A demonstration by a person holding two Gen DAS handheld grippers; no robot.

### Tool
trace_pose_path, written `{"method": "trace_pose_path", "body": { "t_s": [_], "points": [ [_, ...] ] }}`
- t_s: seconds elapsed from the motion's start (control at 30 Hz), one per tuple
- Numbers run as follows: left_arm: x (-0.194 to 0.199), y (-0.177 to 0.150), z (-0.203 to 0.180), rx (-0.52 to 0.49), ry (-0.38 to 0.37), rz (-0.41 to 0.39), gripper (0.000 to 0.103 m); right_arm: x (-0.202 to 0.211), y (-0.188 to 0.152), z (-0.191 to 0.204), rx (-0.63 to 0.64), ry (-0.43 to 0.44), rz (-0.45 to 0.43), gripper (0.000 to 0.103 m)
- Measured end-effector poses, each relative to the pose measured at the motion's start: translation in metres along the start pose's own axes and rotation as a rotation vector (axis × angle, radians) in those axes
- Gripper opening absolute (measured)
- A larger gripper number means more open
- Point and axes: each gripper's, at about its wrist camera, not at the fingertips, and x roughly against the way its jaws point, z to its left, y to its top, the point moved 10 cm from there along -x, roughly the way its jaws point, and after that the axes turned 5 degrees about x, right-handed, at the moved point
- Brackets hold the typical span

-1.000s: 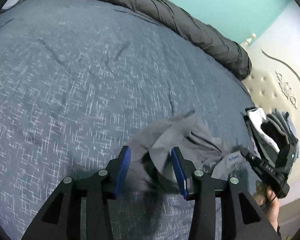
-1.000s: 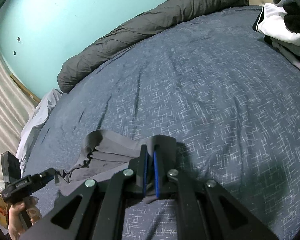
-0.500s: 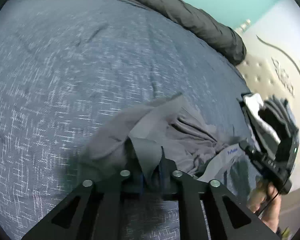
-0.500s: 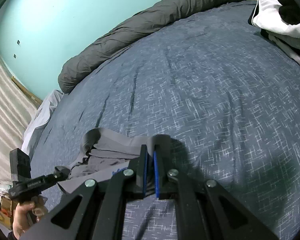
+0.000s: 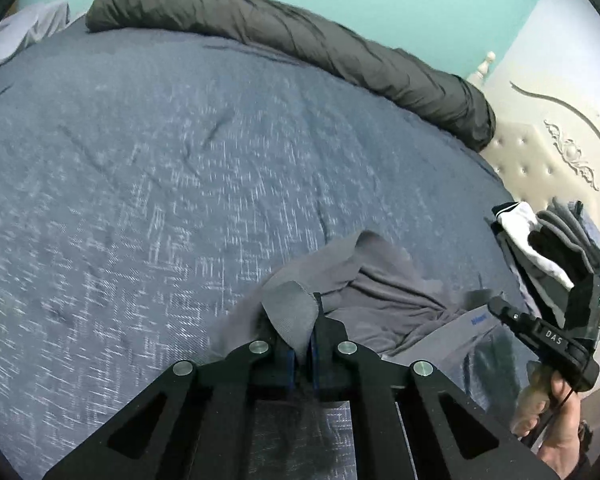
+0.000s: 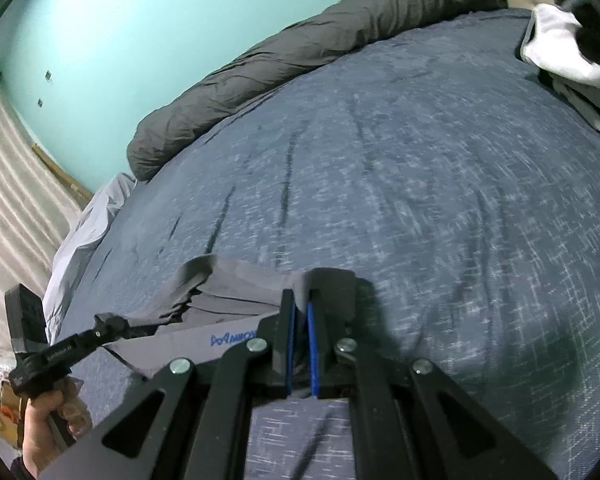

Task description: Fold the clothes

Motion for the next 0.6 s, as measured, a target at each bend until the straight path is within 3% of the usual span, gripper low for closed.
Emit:
{"method": "trace_pose_path", "body": {
  "t_s": [0.3,0.6],
  "points": [
    [0.071,0.017,-0.019,-0.042,0.007,-0.126,0.005,0.052,0.027,0.052,0.076,0.035,-0.125,0.005],
    [0.17,0.051,-0.054,-0.072,-0.009,-0.222,0.005,0.129,0.063,0.106,0.19,0.042,-0.177,0.005]
  ]
}}
